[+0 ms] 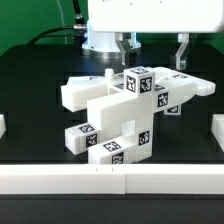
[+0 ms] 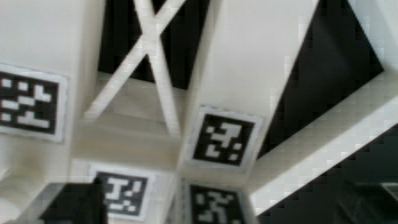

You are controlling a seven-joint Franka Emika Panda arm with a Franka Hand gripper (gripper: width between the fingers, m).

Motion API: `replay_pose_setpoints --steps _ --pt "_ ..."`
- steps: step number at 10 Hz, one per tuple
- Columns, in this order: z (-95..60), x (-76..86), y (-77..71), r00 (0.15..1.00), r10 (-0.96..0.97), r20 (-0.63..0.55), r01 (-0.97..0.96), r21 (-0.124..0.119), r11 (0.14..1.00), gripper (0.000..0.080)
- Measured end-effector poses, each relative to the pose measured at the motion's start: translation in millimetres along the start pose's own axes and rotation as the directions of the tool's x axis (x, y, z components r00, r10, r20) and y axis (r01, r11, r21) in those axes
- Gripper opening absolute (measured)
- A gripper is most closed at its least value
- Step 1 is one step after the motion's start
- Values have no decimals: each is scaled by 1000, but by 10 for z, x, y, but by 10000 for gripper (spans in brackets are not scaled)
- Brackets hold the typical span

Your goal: Assemble chair

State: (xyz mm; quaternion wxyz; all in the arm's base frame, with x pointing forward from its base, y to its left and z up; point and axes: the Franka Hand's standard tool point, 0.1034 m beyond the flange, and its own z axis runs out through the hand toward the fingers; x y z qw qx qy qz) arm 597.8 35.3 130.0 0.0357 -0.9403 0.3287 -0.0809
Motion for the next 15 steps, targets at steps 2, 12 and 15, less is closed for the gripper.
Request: replay_pose_setpoints --steps 2,12,15 --pt "-84 -359 -51 989 -148 -7 148 23 989 649" --pt "-70 -1487 63 983 -184 -1 184 53 981 649" --pt "14 -1550 166 980 -198 -9 198 43 979 649"
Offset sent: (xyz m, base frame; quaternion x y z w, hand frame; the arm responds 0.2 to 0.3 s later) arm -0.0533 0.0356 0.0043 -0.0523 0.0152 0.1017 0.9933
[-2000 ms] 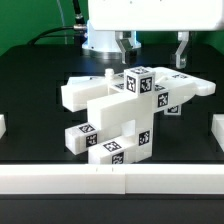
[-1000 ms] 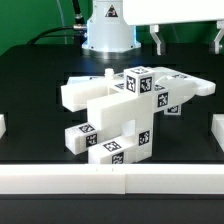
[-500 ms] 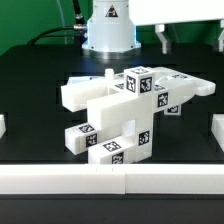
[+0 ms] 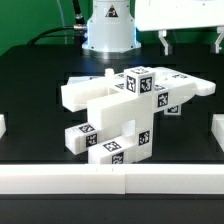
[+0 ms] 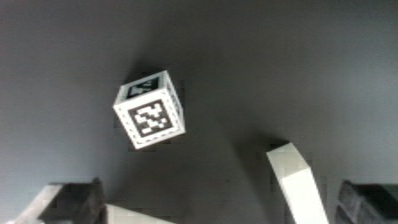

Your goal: Assemble chair

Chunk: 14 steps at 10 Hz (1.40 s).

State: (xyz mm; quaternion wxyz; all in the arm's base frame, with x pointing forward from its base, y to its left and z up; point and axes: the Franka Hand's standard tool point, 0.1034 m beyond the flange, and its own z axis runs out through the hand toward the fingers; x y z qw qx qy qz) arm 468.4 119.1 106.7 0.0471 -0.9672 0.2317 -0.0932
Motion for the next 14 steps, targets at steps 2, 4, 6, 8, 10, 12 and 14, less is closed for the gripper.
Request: replay_pose_setpoints --steps 2,4,6,8,10,12,14 --pt "12 10 39 999 -30 9 30 -7 1000 649" --pt "91 69 191 995 -96 -4 96 -20 995 649" --pt "93 114 332 985 -123 124 129 -40 991 649" --pt "95 143 340 979 -129 159 137 -45 990 649" --pt "226 180 400 977 -150 153 160 -60 985 649" --pt "321 206 391 977 -157 142 168 -70 983 649" --pt "409 275 360 978 -161 135 173 -78 982 649"
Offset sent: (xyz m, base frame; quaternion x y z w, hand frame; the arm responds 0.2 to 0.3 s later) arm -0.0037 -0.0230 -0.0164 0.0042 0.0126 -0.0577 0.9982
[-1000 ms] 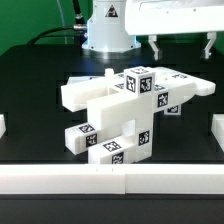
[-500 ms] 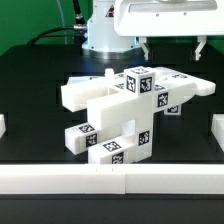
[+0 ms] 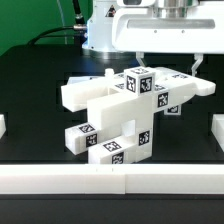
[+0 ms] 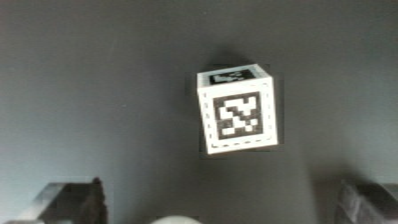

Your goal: Assemble chair

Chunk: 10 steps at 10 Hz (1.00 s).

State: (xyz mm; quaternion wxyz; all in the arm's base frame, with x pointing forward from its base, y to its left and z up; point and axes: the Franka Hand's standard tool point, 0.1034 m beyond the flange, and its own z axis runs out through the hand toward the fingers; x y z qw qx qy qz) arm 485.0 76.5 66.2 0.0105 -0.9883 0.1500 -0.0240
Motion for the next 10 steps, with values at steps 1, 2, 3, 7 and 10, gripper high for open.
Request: replay_pose_setpoints --steps 1,2,3,7,10 --pt "-38 84 -34 1000 2 -3 -2 5 1000 649" --pt "-73 163 -67 1000 4 -16 -3 10 1000 649" --pt "-70 245 -94 1000 4 -25 -3 11 1000 649" --pt "-34 380 -159 999 -2 -42 2 9 1000 649" --pt "-3 109 -148 1000 -17 -11 17 2 1000 649"
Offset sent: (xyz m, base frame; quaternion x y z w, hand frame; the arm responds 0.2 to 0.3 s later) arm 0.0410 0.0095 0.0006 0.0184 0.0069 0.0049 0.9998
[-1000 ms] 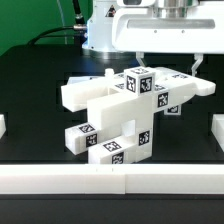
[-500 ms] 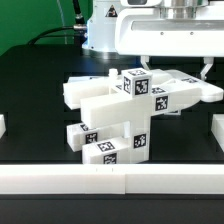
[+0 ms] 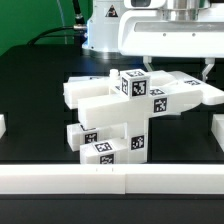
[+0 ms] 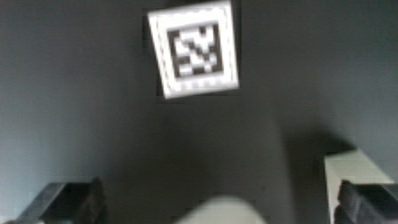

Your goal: Assemble chair

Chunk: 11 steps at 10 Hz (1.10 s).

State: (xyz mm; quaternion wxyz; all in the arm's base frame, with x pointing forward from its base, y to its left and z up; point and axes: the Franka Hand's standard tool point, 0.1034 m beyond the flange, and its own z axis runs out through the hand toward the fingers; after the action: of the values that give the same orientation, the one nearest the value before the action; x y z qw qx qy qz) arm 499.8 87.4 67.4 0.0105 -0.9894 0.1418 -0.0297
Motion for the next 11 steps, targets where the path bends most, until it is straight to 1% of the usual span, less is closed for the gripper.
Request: replay_pose_setpoints --steps 2,4,6,8,10,11 --pt "66 -166 -38 1000 -19 9 19 -9 1000 649" --pt "60 -136 -21 1000 -16 6 16 -9 1000 649" --pt "76 -150 -21 1000 -16 8 17 -11 1000 649" --pt "170 -272 -19 1000 -28 -8 28 -18 999 649" --pt "229 -290 24 999 -33 -6 33 -27 999 649" --pt "282 -303 47 999 -36 -12 36 -33 999 649"
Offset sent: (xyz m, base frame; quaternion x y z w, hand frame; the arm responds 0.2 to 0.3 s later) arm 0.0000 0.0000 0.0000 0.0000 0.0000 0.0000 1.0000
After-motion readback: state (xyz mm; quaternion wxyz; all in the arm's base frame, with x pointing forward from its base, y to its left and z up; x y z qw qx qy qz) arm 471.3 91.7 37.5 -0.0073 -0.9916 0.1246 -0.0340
